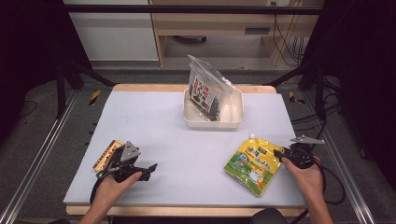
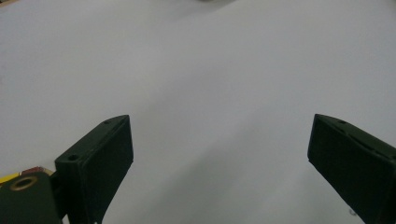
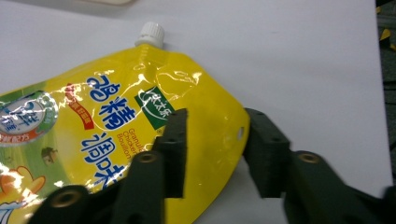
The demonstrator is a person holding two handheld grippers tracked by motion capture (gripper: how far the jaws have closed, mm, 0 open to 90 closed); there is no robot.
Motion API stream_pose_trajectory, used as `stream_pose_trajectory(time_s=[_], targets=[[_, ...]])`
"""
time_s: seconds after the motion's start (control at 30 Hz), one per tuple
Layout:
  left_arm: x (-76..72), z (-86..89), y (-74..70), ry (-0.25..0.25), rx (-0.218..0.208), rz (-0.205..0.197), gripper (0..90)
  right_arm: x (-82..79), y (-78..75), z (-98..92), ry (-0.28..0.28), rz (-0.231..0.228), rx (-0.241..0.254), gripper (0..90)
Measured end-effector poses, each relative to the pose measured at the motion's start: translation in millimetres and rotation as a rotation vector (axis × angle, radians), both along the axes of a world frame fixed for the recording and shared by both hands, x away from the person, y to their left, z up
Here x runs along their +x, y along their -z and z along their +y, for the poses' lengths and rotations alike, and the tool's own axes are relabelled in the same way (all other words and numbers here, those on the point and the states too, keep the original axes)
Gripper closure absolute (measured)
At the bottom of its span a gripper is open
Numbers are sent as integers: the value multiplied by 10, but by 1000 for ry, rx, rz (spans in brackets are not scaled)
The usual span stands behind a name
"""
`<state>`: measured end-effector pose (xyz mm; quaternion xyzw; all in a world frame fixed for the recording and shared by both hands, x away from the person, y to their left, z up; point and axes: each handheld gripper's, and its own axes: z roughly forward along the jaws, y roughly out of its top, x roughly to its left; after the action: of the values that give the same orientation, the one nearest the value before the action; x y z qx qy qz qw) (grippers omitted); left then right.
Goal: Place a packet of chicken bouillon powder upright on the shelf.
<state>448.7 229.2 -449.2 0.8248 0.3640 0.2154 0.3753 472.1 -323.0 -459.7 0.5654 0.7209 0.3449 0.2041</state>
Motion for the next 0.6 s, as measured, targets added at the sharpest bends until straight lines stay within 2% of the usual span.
stream_pose_trajectory(time_s=[0.2,0.33,0.6], targets=[[0,4,-2,-1,0,0,68,12,-13,-9,4,18,-1,890],[5,13,-3,-2,5,0,68,9,-56,-7,-5,22,22,900],[3,14,-5,-3,3,0,68,28,-469,163,-76,-41,3,900]])
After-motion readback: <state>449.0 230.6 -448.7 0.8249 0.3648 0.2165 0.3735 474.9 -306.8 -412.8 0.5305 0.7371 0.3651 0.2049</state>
